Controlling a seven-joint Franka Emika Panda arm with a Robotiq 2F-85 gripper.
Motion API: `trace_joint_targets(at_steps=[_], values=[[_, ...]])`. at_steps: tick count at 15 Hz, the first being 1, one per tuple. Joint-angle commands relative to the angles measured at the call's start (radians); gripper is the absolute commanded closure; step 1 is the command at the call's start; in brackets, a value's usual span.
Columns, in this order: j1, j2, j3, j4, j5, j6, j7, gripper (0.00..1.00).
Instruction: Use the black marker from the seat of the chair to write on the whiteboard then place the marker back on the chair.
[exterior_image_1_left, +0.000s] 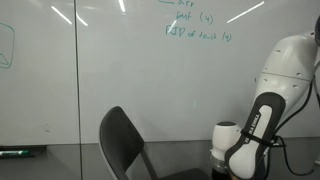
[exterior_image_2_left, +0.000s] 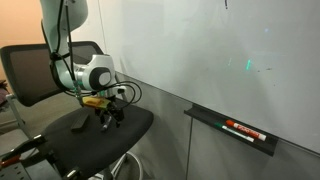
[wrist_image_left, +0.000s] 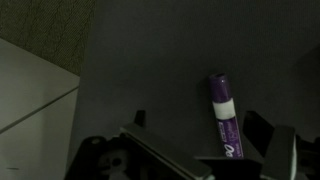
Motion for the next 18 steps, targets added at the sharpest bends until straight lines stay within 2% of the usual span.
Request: trace_joint_targets(at_steps=[1, 3, 7, 9, 10, 11, 12, 18], values=[[0.004, 0.037, 0.036, 0.037, 0.031, 0.002, -0.059, 0.00], [-0.003, 0.044, 0.061, 0.036, 0.032, 0.000, -0.085, 0.00], [0.017, 0.058, 0.060, 0.029, 0.013, 0.025, -0.119, 0.00], [0.045, 0.060, 0.041, 0.027, 0.000, 0.045, -0.128, 0.05], [0.058, 0.059, 0.031, 0.027, -0.008, 0.058, -0.133, 0.12], [0.067, 0.059, 0.025, 0.026, -0.012, 0.065, -0.139, 0.29], [0.073, 0.060, 0.022, 0.026, -0.013, 0.074, -0.144, 0.38], [0.132, 0.061, -0.035, 0.016, -0.031, 0.131, -0.165, 0.84]])
